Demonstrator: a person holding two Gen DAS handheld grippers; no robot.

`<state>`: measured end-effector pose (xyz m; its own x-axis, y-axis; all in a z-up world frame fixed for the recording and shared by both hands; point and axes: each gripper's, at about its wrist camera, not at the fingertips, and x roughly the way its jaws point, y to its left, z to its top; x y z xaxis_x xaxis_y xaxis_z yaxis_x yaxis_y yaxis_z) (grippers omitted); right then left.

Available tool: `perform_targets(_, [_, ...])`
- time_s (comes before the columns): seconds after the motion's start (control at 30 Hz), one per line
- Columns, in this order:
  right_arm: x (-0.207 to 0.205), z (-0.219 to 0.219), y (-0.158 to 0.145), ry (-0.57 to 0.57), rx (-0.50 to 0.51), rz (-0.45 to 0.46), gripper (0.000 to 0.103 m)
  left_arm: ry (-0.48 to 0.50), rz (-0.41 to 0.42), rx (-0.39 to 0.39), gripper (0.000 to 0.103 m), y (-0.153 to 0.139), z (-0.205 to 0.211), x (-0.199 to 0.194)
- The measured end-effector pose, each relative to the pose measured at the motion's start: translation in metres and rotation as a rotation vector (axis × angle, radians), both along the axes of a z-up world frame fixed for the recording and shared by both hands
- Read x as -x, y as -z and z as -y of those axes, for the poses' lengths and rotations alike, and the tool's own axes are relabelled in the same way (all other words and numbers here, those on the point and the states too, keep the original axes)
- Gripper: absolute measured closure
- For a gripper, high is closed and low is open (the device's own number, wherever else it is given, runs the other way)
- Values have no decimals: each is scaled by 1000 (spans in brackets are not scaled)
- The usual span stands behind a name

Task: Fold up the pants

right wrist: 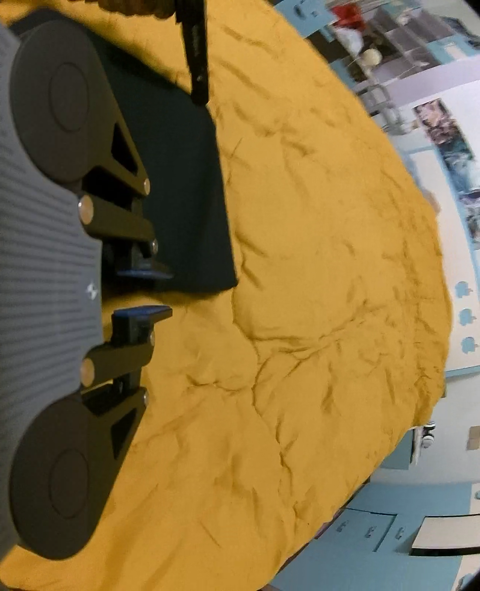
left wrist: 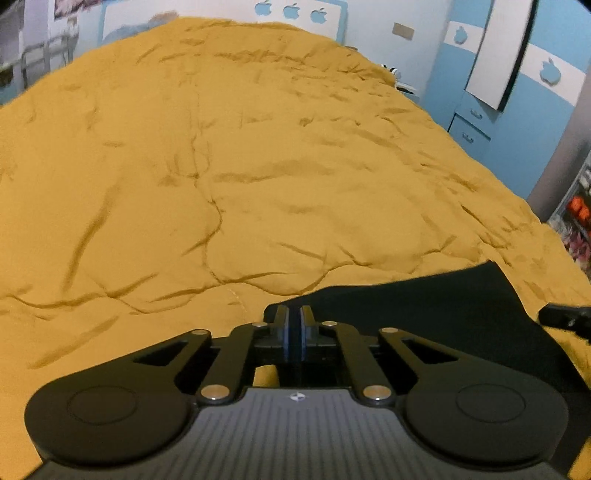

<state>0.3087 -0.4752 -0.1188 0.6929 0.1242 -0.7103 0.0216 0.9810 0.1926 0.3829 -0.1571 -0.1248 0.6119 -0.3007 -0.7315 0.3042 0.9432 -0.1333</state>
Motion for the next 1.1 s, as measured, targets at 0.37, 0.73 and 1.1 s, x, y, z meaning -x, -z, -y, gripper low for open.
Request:
perform_targets(0.37, [73,-64,-27,-155,140,64,69,90,4,32,97,-39,3,99])
perform_targets(0.73, [119,-55,7,-143,190,11,59,126,-95,-71,96,-5,-1,147])
perform_targets(1.1, [94,1,-4,38,-209,0,31,-56,-121,249,58,-25,-48,101])
